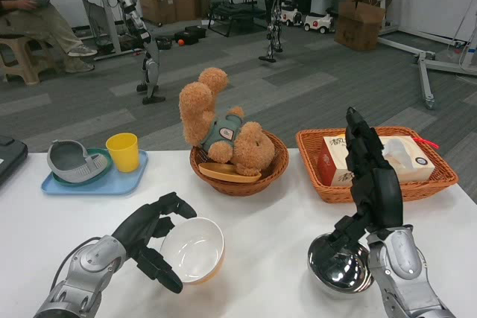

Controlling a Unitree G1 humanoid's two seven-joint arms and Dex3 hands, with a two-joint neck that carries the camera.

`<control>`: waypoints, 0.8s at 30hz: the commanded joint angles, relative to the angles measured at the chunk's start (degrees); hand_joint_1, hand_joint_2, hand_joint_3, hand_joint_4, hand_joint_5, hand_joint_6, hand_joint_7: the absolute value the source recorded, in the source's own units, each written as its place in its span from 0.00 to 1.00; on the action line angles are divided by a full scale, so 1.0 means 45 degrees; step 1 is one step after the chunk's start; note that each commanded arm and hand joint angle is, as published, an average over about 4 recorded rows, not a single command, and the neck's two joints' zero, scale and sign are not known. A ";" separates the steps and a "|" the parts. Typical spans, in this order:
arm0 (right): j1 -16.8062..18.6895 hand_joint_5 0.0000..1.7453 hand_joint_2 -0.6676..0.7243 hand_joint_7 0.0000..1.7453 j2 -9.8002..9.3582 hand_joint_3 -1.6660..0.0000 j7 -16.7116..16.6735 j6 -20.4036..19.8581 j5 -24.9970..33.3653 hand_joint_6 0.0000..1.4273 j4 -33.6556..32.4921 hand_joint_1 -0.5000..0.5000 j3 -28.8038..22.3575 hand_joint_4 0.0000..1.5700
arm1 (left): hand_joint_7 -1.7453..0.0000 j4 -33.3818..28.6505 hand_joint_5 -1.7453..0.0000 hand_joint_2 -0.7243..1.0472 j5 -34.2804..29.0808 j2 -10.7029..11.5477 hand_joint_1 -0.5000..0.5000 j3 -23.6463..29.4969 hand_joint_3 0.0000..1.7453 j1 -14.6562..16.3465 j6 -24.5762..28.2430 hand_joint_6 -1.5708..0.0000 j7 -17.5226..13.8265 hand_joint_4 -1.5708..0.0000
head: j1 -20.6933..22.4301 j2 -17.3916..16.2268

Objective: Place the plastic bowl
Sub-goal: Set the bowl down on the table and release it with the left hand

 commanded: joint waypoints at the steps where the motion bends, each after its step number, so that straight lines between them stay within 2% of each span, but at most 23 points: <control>1: 0.0046 0.00 1.00 0.04 -0.0030 1.00 0.0009 -0.0088 0.0042 0.00 -0.0090 0.04 0.0036 0.00 | 0.12 0.0723 0.00 0.88 0.0218 -0.0029 0.60 0.0107 0.00 -0.0318 -0.0412 0.78 0.0340 0.57 | 0.0002 -0.0106; 3: 0.0046 0.00 1.00 0.04 -0.0030 1.00 0.0009 -0.0093 0.0042 0.00 -0.0086 0.04 0.0036 0.00 | 0.10 0.1006 0.00 0.90 0.0418 -0.0033 0.60 0.0092 0.00 -0.0436 -0.0446 0.79 0.0413 0.60 | -0.0005 -0.0187; 7: 0.0046 0.00 1.00 0.04 -0.0030 1.00 0.0009 -0.0093 0.0062 0.00 -0.0086 0.04 0.0036 0.00 | 0.12 0.1768 0.00 0.90 0.0867 -0.0043 0.59 0.0014 0.00 -0.0719 -0.0456 0.80 0.0452 0.65 | -0.0078 -0.0268; 12: 0.0046 0.00 1.00 0.04 -0.0030 1.00 0.0009 -0.0102 0.0062 0.00 -0.0056 0.04 0.0046 0.00 | 0.12 0.2110 0.00 0.90 0.1463 -0.0092 0.57 -0.0074 0.00 -0.0826 -0.0388 0.82 0.0452 0.69 | -0.0134 -0.0246; 15: 0.0046 0.00 1.00 0.03 -0.0030 1.00 0.0009 -0.0102 0.0062 0.00 -0.0007 0.04 0.0065 0.00 | 0.12 0.2354 0.00 0.90 0.1844 -0.0136 0.56 -0.0162 0.00 -0.0865 -0.0334 0.86 0.0471 0.76 | -0.0137 -0.0230; 18: 0.0046 0.00 1.00 0.04 -0.0030 1.00 0.0009 -0.0102 0.0062 0.00 0.0032 0.04 0.0104 0.00 | 0.15 0.2549 0.00 0.94 0.1961 -0.0190 0.54 -0.0288 0.00 -0.0885 -0.0309 0.90 0.0540 0.85 | -0.0080 -0.0230; 21: 0.0046 0.00 1.00 0.04 -0.0030 1.00 0.0009 -0.0093 0.0076 0.00 0.0046 0.04 0.0114 0.00 | 0.16 0.2725 0.00 0.95 0.2044 -0.0209 0.53 -0.0328 0.00 -0.0900 -0.0300 0.92 0.0628 0.89 | -0.0067 -0.0249; 24: 0.0046 0.00 1.00 0.04 -0.0030 1.00 0.0009 -0.0093 0.0081 0.00 0.0046 0.04 0.0129 0.00 | 0.22 0.2862 0.00 0.95 0.2190 -0.0209 0.52 -0.0318 0.03 -0.0904 -0.0300 0.95 0.0667 0.94 | -0.0067 -0.0260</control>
